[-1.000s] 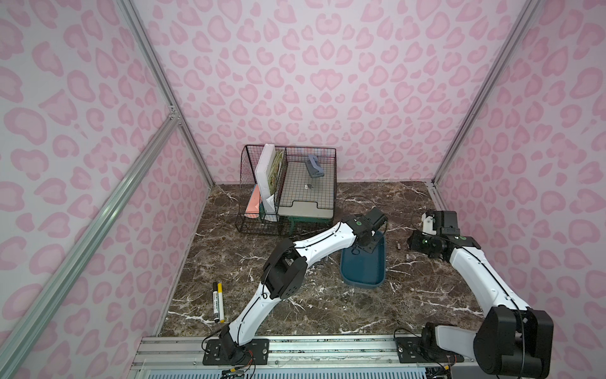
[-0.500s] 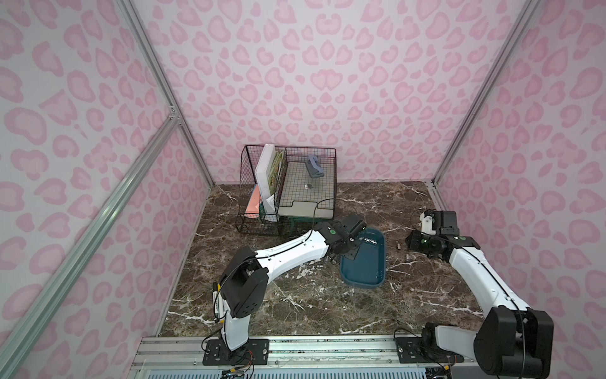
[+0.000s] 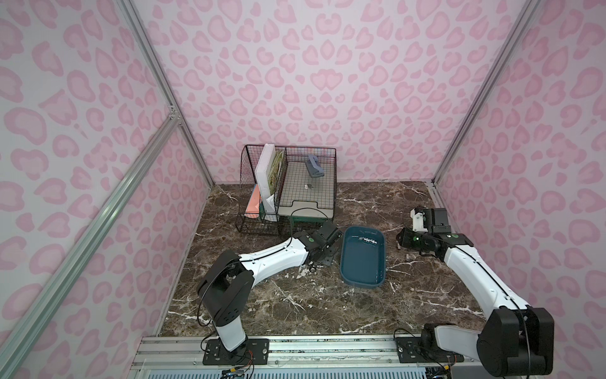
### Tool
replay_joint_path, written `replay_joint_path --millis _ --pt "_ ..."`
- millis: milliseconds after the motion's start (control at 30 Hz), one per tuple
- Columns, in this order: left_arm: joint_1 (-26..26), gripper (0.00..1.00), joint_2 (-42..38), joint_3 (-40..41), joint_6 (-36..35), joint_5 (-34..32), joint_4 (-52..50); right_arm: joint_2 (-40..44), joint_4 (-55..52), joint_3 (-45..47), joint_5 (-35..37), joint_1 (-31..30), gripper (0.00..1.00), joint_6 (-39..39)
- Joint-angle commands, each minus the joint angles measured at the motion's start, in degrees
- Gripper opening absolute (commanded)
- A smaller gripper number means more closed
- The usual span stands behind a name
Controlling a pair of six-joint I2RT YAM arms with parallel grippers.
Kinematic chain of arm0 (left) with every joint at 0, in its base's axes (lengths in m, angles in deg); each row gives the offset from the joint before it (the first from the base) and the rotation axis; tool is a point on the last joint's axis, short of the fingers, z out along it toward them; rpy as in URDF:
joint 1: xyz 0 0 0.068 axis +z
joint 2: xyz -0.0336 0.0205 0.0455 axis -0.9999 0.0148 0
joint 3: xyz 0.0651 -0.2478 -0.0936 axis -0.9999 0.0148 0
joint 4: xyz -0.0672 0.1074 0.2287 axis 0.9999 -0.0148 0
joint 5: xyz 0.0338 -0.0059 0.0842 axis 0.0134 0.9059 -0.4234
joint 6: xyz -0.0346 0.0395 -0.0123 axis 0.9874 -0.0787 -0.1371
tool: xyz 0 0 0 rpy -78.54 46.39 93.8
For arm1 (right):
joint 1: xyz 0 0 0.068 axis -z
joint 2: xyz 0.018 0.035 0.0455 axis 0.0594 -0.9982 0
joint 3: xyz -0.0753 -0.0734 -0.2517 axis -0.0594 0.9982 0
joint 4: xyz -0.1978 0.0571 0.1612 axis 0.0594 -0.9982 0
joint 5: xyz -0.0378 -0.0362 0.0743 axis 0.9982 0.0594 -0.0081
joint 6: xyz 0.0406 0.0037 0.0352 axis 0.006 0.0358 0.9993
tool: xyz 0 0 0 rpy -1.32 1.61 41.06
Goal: Take out the socket from the storage box
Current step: Place the socket head at the center of the board.
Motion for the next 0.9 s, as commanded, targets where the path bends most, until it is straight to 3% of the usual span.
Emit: replay_joint_path --millis 0,633,867 --pt "1.06 0.27 1.15 0.58 1.39 -1.71 3.32 -0.57 1.23 -0.52 0.06 -0.42 0.38 0.51" --pt "3.59 0.28 5.83 5.09 8.07 -1.8 9.95 -1.06 1.1 -0.4 0.16 -0.61 0.38 0.12" --pt "3.63 0.34 5.31 6.39 8.96 -2.88 10.47 -1.08 1.19 -0.56 0.0 -0.69 0.38 0.05"
